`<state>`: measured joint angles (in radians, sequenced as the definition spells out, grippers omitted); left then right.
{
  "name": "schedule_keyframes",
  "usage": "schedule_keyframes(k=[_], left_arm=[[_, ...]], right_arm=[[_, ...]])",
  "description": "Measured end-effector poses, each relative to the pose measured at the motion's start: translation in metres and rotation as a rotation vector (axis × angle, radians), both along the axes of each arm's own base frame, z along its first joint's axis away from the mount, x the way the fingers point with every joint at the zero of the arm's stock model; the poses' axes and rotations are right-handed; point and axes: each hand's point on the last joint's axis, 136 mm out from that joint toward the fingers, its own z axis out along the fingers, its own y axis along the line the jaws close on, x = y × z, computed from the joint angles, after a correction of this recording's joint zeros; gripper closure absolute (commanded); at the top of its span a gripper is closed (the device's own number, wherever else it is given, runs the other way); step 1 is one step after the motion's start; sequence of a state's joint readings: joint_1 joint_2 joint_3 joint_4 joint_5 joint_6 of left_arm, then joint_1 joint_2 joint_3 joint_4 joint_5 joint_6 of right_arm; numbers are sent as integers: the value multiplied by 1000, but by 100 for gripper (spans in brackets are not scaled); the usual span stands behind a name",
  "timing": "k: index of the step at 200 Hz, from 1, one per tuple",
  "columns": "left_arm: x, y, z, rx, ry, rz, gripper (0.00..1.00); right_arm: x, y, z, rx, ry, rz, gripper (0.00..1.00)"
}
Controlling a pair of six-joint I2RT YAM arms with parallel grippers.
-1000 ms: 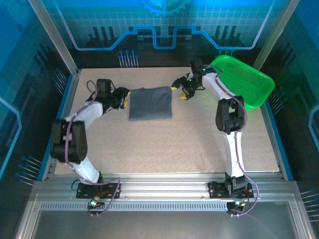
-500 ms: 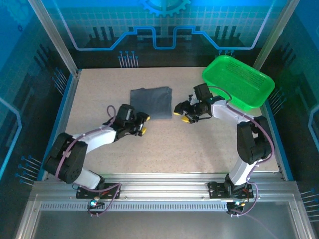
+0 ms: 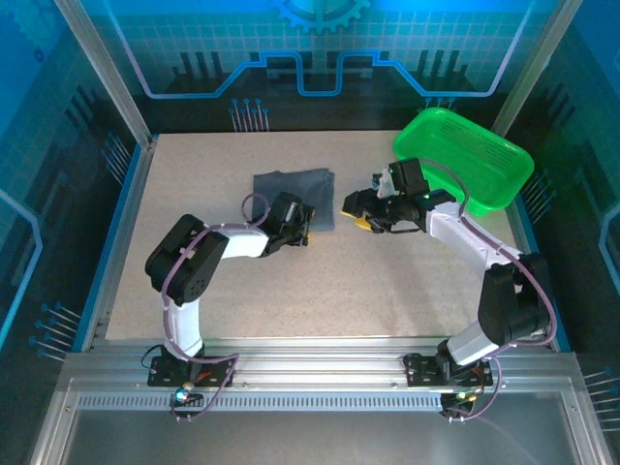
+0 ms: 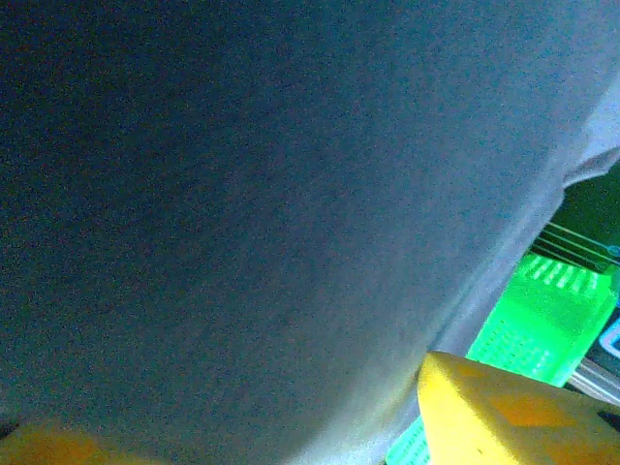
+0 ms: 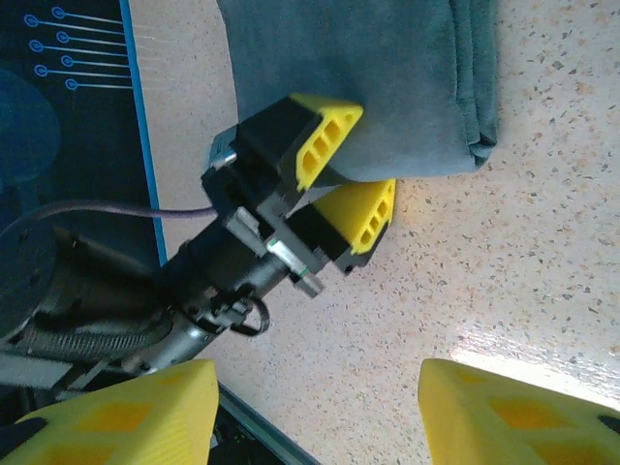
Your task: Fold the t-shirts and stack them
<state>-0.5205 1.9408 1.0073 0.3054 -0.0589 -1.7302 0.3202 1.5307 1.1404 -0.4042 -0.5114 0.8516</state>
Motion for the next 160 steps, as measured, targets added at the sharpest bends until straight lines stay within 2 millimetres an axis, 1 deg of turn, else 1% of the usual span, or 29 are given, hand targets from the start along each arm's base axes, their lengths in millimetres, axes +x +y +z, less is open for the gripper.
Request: schedule_keyframes(k=[10, 31, 51, 69, 79, 91, 92, 93, 104, 106, 112, 113, 119, 122, 125, 126, 127, 128, 132, 133, 135, 137, 139, 140, 144, 149, 152, 157, 160], left_arm=[[2, -1, 0, 0, 3, 13, 55], [10, -3, -8, -10, 5, 47, 82], [15, 1, -12, -15, 1, 78, 100], [23, 13, -10, -13, -9, 105, 100], [29, 25, -10, -9, -11, 123, 100], [38, 44, -10, 1, -17, 138, 100], [41, 51, -10, 3, -18, 146, 100], [41, 51, -10, 3, -18, 146, 100], [50, 76, -10, 16, -24, 155, 100], [53, 84, -10, 21, -25, 161, 100], [57, 99, -9, 25, -28, 170, 100], [59, 104, -9, 31, -31, 172, 100], [64, 121, -8, 40, -36, 179, 100], [66, 132, -8, 47, -40, 184, 100], [68, 139, -8, 49, -42, 188, 100], [70, 145, -8, 53, -45, 189, 100], [70, 145, -8, 53, -45, 189, 100], [71, 152, -8, 59, -46, 190, 100], [73, 162, -7, 62, -49, 192, 100], [75, 170, -6, 69, -53, 190, 100], [75, 170, -6, 69, -53, 190, 100], [77, 179, -6, 73, -53, 191, 100], [78, 181, -6, 74, -54, 191, 100], [80, 187, -4, 77, -60, 189, 100], [83, 197, -4, 84, -63, 180, 100], [91, 211, -2, 91, -74, 170, 100], [94, 216, 0, 95, -78, 163, 100], [104, 232, 3, 105, -95, 145, 100], [108, 237, 4, 106, -100, 140, 100]], right_arm=[[-1, -3, -2, 3, 9, -3, 44], [-2, -6, -2, 12, 18, -8, 41], [-2, -9, 13, 27, -31, -15, 34], [-3, -12, 40, 52, -120, -19, 29], [-3, -14, 56, 67, -174, -21, 29], [-3, -16, 71, 81, -224, -27, 29], [-3, -17, 73, 83, -231, -28, 29], [-3, -17, 74, 83, -233, -29, 29], [-2, -18, 78, 87, -247, -34, 29], [-2, -18, 78, 87, -248, -34, 29], [-1, -19, 78, 85, -250, -38, 29], [-1, -19, 78, 85, -250, -38, 29], [-1, -20, 76, 82, -246, -40, 29], [-1, -20, 75, 81, -245, -41, 29], [-1, -20, 74, 79, -242, -42, 29], [-1, -20, 73, 79, -241, -42, 29], [-1, -20, 73, 79, -241, -42, 29], [-1, -20, 73, 79, -240, -42, 29], [-2, -20, 72, 78, -238, -42, 29], [-2, -20, 71, 78, -236, -42, 29], [-2, -20, 71, 77, -235, -42, 29], [-2, -21, 70, 76, -233, -43, 29], [-2, -21, 69, 76, -233, -43, 29], [-2, -21, 69, 75, -231, -43, 29], [-2, -21, 68, 74, -230, -44, 29], [-3, -21, 66, 72, -227, -45, 29], [-2, -21, 66, 70, -226, -47, 29], [-3, -22, 65, 69, -225, -48, 29], [-3, -22, 64, 68, -224, -48, 30]])
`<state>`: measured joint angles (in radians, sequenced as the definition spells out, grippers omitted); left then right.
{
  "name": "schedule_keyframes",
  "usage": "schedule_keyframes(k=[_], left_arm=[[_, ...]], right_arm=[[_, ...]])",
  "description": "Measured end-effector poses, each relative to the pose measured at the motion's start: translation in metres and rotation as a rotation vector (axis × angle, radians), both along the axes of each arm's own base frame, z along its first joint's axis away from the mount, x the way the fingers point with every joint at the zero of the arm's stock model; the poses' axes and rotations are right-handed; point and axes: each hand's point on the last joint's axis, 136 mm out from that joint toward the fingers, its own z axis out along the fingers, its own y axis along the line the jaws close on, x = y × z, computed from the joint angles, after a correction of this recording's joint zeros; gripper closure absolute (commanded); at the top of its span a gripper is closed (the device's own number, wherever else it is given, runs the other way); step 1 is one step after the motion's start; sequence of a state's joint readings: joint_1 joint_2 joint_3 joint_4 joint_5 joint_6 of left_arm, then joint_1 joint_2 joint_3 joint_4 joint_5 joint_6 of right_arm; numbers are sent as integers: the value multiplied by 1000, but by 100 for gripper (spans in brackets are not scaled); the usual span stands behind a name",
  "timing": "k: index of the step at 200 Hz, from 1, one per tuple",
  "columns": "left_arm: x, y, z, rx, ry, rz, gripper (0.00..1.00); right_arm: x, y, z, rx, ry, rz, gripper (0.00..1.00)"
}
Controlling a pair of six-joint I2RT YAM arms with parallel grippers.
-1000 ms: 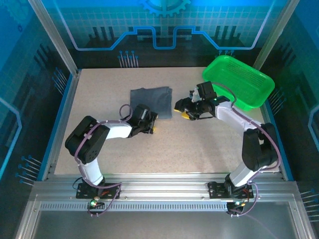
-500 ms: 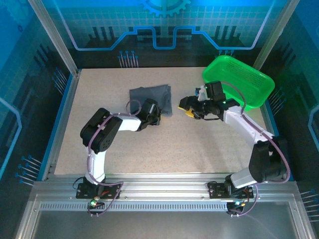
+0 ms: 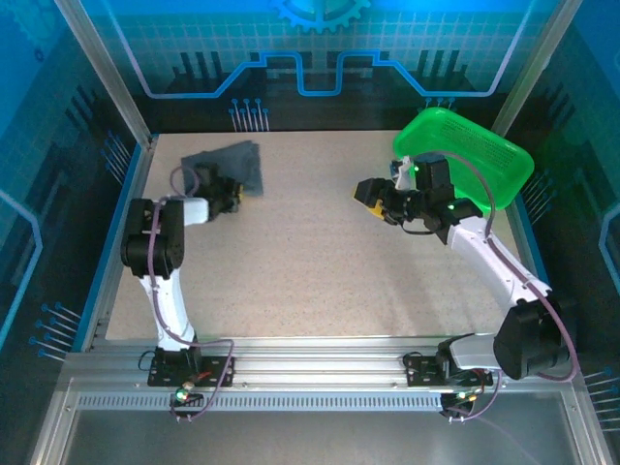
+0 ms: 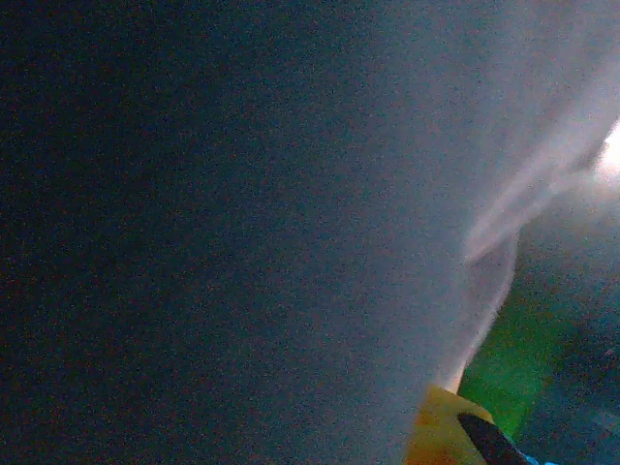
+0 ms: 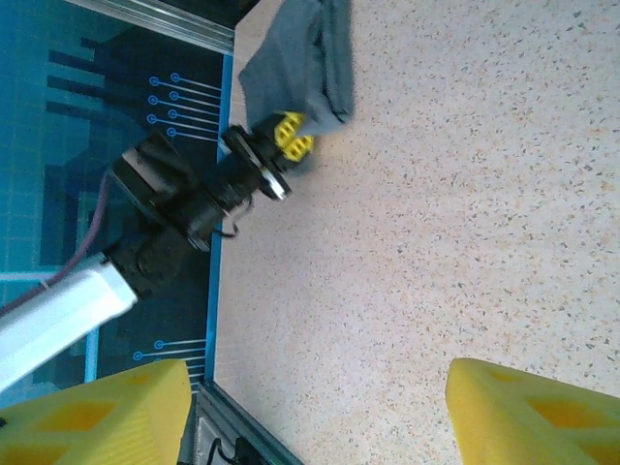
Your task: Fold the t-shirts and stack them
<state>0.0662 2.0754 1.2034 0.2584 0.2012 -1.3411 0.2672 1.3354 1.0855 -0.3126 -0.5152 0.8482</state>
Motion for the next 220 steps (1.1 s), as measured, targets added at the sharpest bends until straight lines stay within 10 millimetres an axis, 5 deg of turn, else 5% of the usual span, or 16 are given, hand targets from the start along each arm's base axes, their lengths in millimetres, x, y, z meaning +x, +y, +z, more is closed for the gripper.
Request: schedule_keyframes(k=[47, 67, 96, 104, 120, 125, 127, 144, 148, 152, 174, 220], left_arm=[[39, 88, 6, 101, -46, -123, 100], [44, 105, -1, 141, -25, -179, 100], [40, 104, -6, 169, -3, -253, 99], [39, 103, -7, 171, 1, -263, 88], [37, 102, -8, 181, 5, -276, 47], [36, 102, -8, 189, 5, -277, 10], [35, 101, -8, 191, 5, -278, 3], [24, 98, 3, 219, 11, -270, 1], [19, 96, 12, 229, 9, -269, 1], [16, 95, 17, 241, 8, -267, 1], [-1, 81, 74, 306, -50, -255, 1], [-71, 18, 251, 578, -362, -163, 1]], right_arm=[[2, -2, -8, -15, 13, -13, 30], [4, -2, -13, -24, 24, -19, 30], [6, -2, -19, -39, 33, -28, 30], [7, -2, -19, -42, 32, -32, 30], [8, -4, -19, -49, 29, -42, 30], [8, -4, -20, -53, 28, -46, 29], [9, -5, -20, -56, 27, -48, 29], [11, -7, -17, -73, 19, -65, 22], [13, -7, -14, -78, 12, -73, 3], [14, -8, -13, -83, 7, -75, 0], [22, -14, 4, -105, -37, -116, 0], [26, -56, 36, -275, -142, -273, 0]])
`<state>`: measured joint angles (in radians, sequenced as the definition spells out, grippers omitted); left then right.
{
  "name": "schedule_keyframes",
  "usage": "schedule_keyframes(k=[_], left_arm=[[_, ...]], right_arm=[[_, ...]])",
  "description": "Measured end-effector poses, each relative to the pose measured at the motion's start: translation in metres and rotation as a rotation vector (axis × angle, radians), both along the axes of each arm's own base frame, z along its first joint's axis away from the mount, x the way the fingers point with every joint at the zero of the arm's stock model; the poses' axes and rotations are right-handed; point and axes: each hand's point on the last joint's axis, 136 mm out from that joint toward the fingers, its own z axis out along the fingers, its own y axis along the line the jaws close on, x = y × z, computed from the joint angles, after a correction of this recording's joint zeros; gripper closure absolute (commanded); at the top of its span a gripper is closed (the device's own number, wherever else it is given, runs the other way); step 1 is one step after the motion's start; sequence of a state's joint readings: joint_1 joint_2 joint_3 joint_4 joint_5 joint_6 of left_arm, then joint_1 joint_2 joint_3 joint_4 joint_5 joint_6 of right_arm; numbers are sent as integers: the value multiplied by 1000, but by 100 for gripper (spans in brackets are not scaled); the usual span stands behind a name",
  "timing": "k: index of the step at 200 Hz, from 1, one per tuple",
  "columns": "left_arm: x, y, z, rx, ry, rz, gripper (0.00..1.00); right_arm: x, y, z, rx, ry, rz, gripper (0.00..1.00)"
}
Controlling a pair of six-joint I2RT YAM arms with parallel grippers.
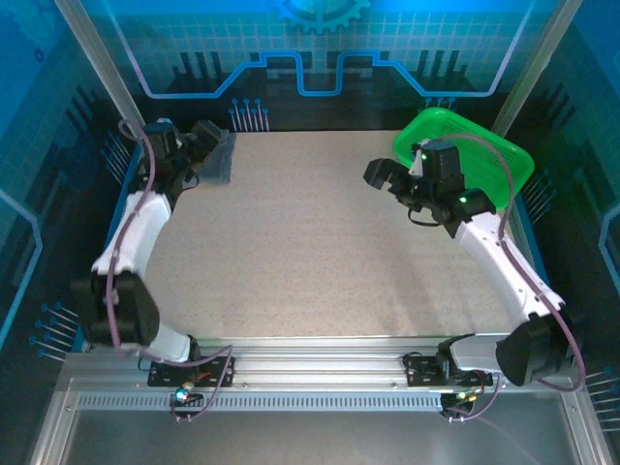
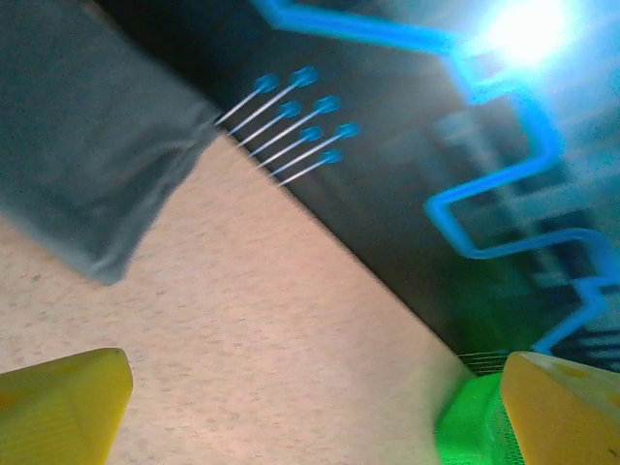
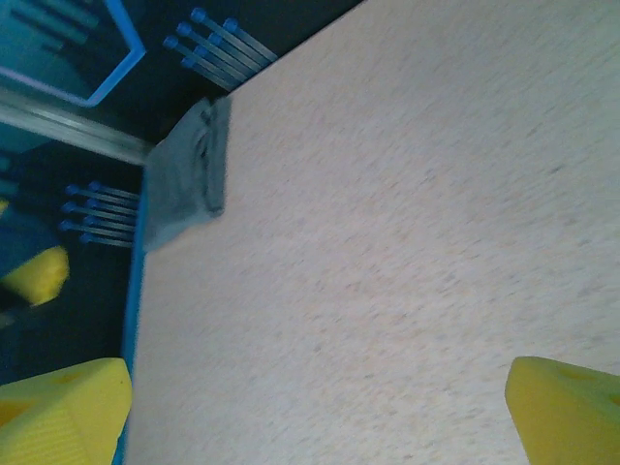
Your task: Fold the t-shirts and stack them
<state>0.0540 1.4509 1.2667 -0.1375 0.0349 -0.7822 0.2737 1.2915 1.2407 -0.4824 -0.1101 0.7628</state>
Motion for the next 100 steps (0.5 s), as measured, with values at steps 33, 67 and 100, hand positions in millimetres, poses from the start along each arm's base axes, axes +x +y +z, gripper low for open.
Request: schedule_keyframes(k=[33, 67, 100], left_arm=[[-50, -16, 35, 137, -54, 154, 1], [-134, -10, -57, 440, 103, 193, 1], [-190, 22, -141, 731, 233, 131, 1]], right_arm=[[-6, -55, 2, -264, -10, -159, 0], [-34, -122, -49, -558, -46, -321, 0], [-73, -158, -140, -810, -17, -318, 0]])
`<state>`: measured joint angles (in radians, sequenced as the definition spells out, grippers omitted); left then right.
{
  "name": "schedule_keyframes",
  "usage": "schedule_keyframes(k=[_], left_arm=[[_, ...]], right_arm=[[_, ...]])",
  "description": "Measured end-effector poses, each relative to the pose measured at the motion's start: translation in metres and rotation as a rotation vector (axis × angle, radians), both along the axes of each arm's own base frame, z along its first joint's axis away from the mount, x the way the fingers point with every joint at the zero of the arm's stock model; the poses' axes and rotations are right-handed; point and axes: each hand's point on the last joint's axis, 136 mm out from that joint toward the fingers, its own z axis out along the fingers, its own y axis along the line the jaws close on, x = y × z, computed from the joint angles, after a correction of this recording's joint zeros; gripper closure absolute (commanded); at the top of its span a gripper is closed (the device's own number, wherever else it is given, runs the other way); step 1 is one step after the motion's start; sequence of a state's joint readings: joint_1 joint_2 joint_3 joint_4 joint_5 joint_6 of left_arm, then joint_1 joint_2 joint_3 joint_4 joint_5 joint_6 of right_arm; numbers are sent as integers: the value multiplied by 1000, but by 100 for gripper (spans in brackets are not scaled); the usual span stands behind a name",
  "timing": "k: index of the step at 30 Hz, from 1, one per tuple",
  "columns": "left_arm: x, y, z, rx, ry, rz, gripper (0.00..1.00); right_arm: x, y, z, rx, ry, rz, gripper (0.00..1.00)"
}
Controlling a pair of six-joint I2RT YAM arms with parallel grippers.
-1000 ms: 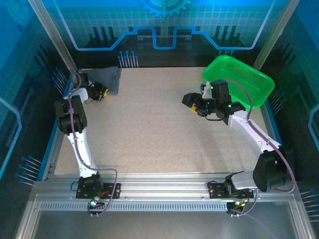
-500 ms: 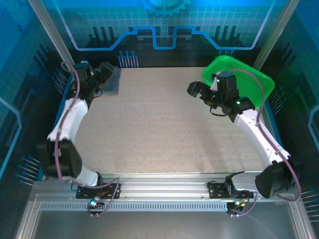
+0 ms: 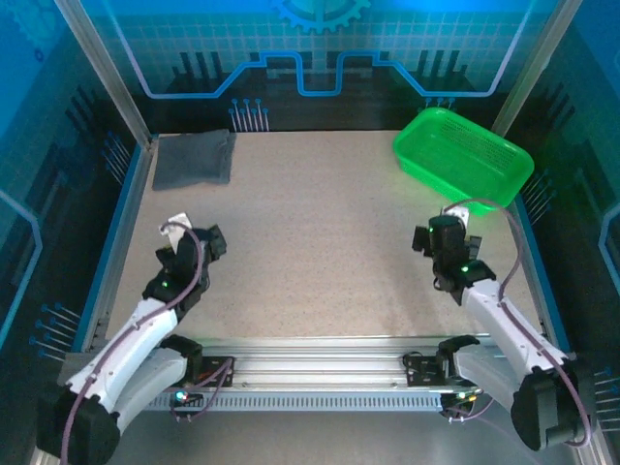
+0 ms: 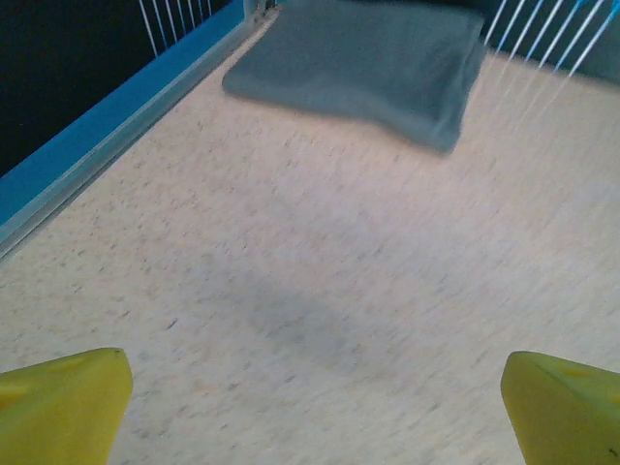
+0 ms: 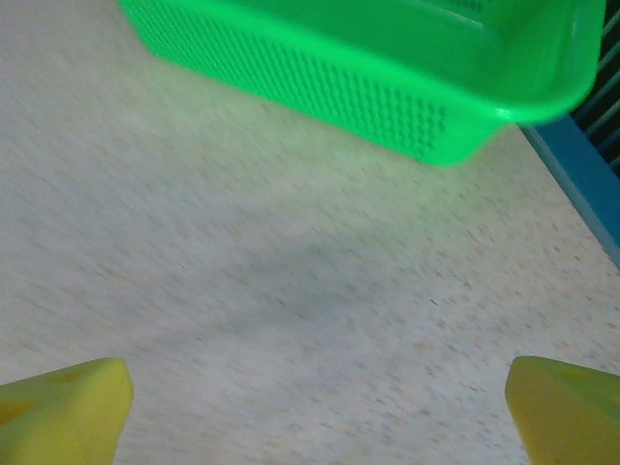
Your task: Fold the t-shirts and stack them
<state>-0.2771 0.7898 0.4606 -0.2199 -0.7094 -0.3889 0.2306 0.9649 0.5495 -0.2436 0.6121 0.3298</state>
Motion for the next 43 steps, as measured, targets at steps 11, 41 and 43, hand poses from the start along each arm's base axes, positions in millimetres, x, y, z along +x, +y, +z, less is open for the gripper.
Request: schedule_keyframes(k=[11, 41, 43], left_arm=[[44, 21, -88, 13, 145, -82, 1], [119, -5, -60, 41, -166, -294, 1], [119, -5, -60, 41, -166, -294, 1]], right_arm=[[50, 17, -64, -88, 46, 134, 0], [92, 27, -52, -9, -218, 303, 0], [92, 28, -52, -8, -218, 305, 0]])
